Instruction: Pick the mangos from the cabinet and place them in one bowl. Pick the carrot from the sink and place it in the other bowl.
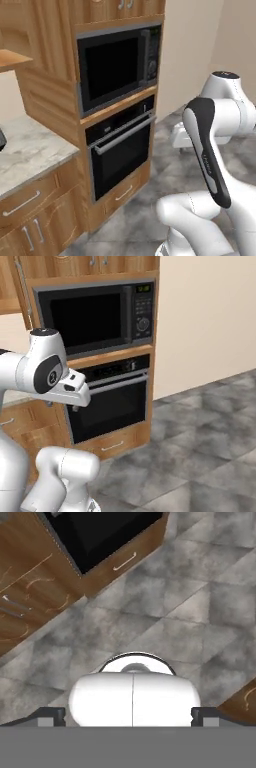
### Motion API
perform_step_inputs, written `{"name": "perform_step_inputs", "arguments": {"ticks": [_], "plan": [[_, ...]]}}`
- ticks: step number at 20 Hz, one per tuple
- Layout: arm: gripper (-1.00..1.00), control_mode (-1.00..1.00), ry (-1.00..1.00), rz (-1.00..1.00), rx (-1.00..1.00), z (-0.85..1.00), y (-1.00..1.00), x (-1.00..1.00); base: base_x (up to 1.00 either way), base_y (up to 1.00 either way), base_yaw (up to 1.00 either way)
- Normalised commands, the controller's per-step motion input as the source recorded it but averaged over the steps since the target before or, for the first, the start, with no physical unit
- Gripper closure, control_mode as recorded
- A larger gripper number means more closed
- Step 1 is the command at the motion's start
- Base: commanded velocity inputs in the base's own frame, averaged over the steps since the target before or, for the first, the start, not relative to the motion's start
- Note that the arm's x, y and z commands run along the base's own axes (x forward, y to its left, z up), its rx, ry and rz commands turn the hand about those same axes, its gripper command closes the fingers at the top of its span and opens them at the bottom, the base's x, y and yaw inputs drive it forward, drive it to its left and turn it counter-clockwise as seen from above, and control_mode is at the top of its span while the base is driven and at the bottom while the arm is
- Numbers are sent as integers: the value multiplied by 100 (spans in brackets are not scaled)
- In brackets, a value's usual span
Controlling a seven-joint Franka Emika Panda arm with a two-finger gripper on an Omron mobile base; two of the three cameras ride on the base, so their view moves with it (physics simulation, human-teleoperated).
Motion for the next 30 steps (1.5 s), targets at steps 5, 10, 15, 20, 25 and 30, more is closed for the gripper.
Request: {"name": "perform_step_inputs", "arguments": {"ticks": [5,10,15,20,25,30], "plan": [[-100,100,0,0,0,0,0,0,-24,30,20],[-100,100,0,0,0,0,0,0,0,100,16],[-100,100,0,0,0,0,0,0,5,39,43],[-100,100,0,0,0,0,0,0,7,-34,57],[-100,100,0,0,0,0,0,0,26,-53,10],[-100,100,0,0,0,0,0,0,36,-21,2]]}}
